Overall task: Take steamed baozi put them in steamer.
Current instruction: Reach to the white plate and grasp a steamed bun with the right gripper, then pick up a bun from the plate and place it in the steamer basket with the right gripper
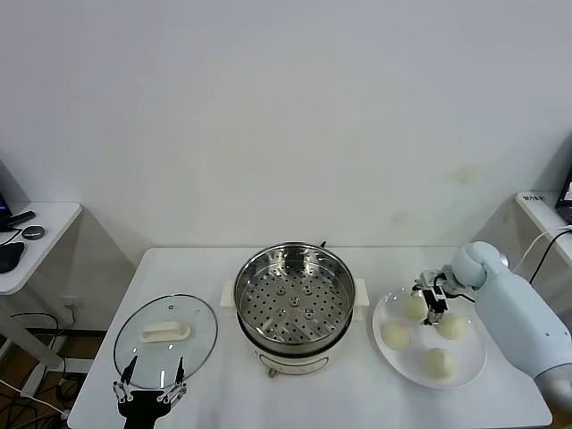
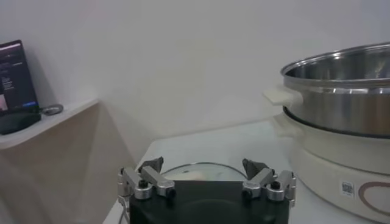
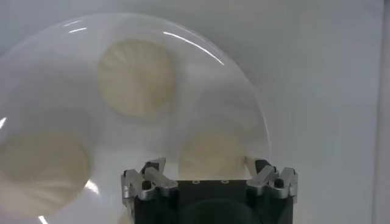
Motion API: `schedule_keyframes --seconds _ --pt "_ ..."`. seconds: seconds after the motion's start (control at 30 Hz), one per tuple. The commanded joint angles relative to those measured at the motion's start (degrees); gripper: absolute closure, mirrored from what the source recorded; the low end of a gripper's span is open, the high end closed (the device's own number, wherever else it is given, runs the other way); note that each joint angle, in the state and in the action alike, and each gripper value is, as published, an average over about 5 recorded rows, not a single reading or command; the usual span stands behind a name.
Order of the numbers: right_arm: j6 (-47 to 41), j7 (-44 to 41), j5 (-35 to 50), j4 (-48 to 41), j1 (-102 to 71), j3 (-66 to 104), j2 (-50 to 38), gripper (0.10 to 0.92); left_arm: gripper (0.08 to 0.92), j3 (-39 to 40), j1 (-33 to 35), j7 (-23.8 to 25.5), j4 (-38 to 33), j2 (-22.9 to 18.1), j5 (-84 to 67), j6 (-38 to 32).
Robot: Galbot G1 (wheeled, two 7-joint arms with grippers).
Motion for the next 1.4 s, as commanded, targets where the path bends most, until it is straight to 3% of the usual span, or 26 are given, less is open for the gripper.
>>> schedule_keyframes --seconds 0.03,0.2,0.67,0.9,1.1,1.27,1.4 --pt "-0.1 0.4 -0.4 -1.3 0.3 0.0 0.5 0.203 0.177 0.0 0.1 0.0 -0.1 0.0 0.0 0.0" --pt "-0.1 0.6 0.3 -1.2 0.3 0.1 0.4 0.24 0.177 0.2 0.0 0.1 -0.1 0.0 0.0 0.0" --pt "-0.3 0.9 3.1 0.5 1.5 0.2 -0.7 0.606 0.177 0.6 0.2 -0.2 -0.1 -0.2 0.1 0.0" --pt "-1.7 -0.5 8.4 3.9 6.0 -2.6 -2.3 0.626 0.177 0.8 0.1 -0.4 -0.1 -0.1 0.2 -0.1" --pt "-2.8 -2.7 21.0 6.1 20.3 -14.6 -2.5 0.626 0.177 0.9 -0.3 -0.7 -0.1 -0.2 0.1 -0.1" --pt "-2.6 -3.8 32.4 5.3 33.5 -22.9 1.5 0.626 0.177 0.8 -1.1 -1.0 -0.3 -0.1 -0.2 -0.1" --pt "-0.2 -4.7 36.5 3.9 40.2 -28.2 6.6 0.626 0.177 0.6 -1.6 -1.0 -0.7 0.0 -0.5 0.0"
